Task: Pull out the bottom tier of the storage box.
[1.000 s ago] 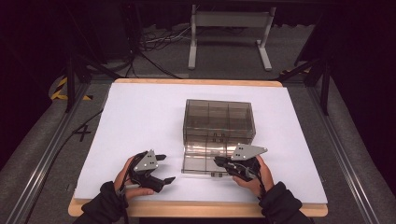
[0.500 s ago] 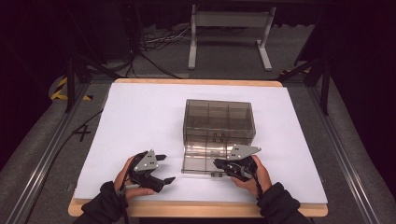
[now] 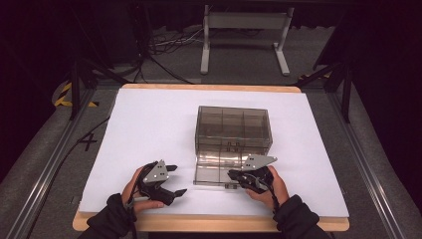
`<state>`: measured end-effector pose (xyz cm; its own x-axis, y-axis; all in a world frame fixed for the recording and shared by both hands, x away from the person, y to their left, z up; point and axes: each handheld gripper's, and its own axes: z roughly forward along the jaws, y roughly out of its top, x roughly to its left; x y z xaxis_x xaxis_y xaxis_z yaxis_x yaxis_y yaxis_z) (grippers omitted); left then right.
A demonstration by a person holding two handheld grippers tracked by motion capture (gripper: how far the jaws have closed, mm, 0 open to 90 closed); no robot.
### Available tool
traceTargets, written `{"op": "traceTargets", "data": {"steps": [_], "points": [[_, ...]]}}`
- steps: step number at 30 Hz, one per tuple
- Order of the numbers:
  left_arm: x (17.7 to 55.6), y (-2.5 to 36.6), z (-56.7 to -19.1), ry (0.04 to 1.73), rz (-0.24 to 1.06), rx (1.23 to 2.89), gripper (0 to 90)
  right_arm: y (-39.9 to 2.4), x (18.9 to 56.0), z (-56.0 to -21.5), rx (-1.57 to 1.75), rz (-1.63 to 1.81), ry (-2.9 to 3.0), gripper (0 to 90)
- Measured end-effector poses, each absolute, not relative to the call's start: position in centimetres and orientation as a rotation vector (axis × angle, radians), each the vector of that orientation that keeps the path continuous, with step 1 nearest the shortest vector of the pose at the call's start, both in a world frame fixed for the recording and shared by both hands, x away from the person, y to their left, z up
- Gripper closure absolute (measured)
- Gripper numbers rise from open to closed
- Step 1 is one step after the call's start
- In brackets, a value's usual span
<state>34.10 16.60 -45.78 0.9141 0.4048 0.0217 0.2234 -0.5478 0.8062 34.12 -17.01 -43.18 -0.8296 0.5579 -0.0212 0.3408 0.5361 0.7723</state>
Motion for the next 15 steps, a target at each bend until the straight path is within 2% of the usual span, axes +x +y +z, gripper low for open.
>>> {"op": "traceTargets", "data": {"steps": [10,15], "points": [[34.1,16.62,-45.76,0.445,0.261,2.169,16.3,-17.14,34.09,-43.08,0.753,1.183,2.505,83.1],[34.08,16.66,-45.74,0.445,0.261,2.166,16.6,-17.62,33.91,-42.44,0.744,1.185,2.481,86.6]]}}
